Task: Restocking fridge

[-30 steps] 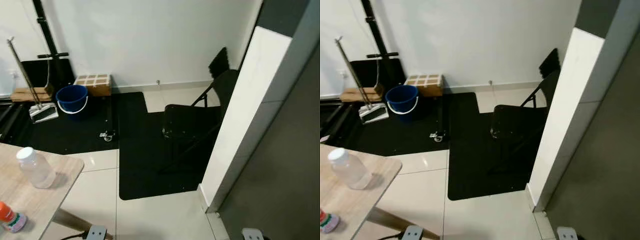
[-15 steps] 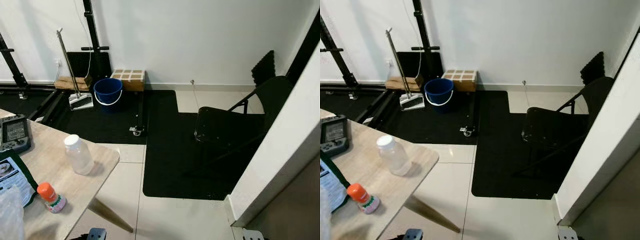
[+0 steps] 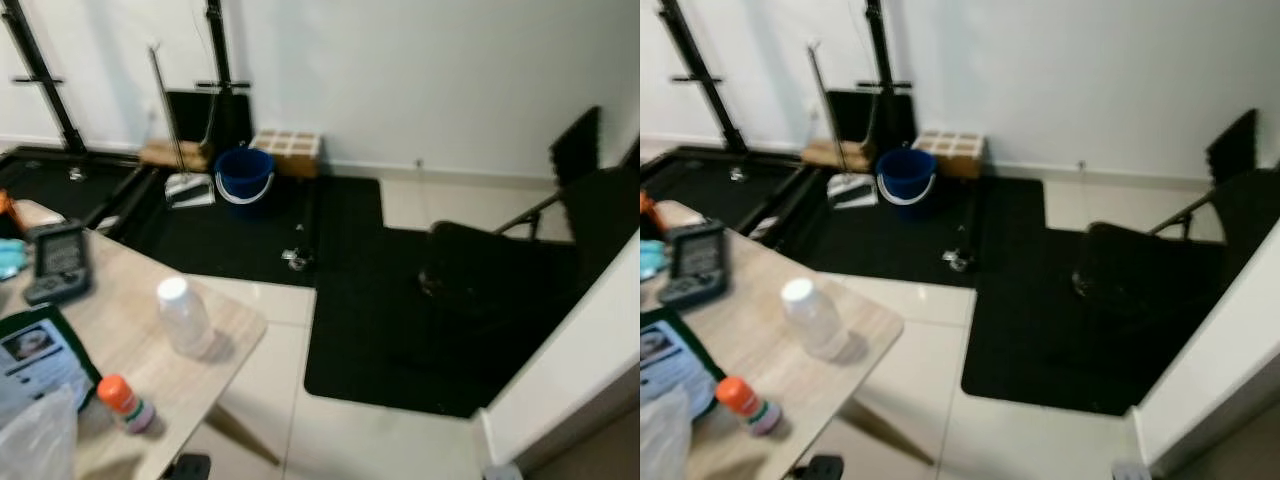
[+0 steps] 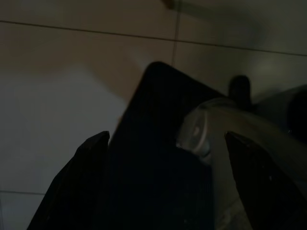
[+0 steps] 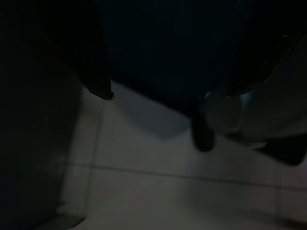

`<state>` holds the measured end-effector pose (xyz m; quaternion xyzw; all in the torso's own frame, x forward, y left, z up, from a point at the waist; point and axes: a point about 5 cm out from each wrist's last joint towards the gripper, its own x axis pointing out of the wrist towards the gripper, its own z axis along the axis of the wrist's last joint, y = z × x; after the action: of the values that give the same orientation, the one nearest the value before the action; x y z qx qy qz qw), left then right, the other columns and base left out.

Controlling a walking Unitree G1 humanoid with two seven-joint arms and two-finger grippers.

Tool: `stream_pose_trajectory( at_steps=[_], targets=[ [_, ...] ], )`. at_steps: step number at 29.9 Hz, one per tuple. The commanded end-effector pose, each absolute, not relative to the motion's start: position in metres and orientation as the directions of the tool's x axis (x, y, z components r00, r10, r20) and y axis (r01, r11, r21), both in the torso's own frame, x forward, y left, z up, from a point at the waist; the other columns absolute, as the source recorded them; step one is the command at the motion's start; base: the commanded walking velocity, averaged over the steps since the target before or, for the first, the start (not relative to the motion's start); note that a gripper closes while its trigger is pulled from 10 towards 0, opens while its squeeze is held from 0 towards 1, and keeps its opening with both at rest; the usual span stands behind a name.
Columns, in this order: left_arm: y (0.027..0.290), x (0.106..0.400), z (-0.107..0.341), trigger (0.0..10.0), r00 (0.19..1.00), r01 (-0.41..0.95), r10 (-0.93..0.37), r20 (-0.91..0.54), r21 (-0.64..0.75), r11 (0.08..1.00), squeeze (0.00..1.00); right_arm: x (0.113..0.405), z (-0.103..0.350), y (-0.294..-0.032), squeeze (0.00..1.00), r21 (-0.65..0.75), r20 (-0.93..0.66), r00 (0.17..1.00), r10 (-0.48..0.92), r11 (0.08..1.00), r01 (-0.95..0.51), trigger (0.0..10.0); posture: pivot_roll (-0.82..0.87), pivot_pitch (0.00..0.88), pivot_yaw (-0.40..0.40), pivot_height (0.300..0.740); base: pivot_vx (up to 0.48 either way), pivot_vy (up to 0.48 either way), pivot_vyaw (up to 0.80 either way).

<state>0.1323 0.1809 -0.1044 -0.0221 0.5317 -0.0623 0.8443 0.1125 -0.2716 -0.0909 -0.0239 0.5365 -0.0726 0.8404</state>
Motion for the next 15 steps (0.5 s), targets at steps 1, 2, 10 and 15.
stream_pose_trajectory(
  at_steps=[1,2,10,15],
  targets=[
    [0.1852,0.1278,-0.1054,10.0,0.410,0.087,-0.123,-0.904,-0.095,0.992,0.00,0.1107,-0.0936,-0.2655,0.00,-0.110,-0.904,0.405,-0.137,0.990,0.090,10.0,0.06,0.000,-0.009,0.740,0.000,-0.469,0.00],
    [0.1849,0.1276,-0.1055,10.0,0.408,0.090,-0.126,-0.904,-0.098,0.991,0.00,0.1108,-0.0936,-0.2654,0.00,-0.107,-0.903,0.407,-0.137,0.990,0.097,10.0,0.06,0.000,-0.009,0.740,0.000,-0.472,0.00],
    [0.1852,0.1264,-0.1060,10.0,0.410,0.061,-0.115,-0.905,-0.098,0.993,0.00,0.1139,-0.0936,-0.2627,0.00,-0.097,-0.901,0.414,-0.128,0.991,0.096,10.0,0.06,0.000,-0.008,0.740,0.000,-0.176,0.00],
    [0.1854,0.1260,-0.1061,10.0,0.409,0.061,-0.113,-0.906,-0.096,0.993,0.00,0.1161,-0.0933,-0.2616,0.00,-0.096,-0.900,0.417,-0.125,0.991,0.090,10.0,0.06,0.000,-0.009,0.740,0.000,0.000,0.00]
  ],
)
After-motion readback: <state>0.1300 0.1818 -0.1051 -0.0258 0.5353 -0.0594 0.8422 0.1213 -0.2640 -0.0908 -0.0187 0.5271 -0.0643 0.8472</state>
